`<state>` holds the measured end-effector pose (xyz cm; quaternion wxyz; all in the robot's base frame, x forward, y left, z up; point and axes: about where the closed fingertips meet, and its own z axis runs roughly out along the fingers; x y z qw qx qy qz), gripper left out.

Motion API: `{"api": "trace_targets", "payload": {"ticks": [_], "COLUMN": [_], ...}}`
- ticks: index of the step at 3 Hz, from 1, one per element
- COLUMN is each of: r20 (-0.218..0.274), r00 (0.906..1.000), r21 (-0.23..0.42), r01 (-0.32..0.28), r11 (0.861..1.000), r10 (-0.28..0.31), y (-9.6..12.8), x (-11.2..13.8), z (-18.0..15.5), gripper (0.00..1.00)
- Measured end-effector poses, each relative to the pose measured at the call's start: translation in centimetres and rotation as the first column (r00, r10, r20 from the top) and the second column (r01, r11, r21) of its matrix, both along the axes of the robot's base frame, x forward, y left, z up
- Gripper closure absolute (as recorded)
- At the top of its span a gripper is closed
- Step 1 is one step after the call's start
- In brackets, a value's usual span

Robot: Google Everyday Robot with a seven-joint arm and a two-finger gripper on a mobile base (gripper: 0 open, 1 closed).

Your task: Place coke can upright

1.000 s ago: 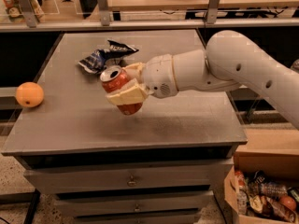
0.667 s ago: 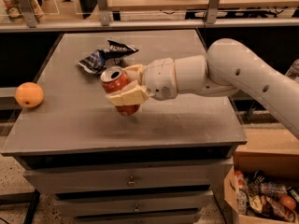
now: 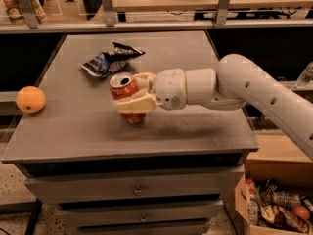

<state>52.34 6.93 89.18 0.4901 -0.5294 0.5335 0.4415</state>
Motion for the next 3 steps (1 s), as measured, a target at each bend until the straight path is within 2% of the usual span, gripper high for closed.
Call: {"api": "trace_targets", "payload": {"ticks": [2, 3], "r20": [-0.017, -0.017], "r00": [0.9998, 0.9997], "r21": [0.051, 0.062], "r01": [-0.012, -0.015], "r11": [0.999, 0.998], "r10": [0.013, 0.016], "y": [-0.23, -0.42], "x": [0.05, -0.25], "z": [-0.25, -0.19], "gripper": [0.13, 0.0]}}
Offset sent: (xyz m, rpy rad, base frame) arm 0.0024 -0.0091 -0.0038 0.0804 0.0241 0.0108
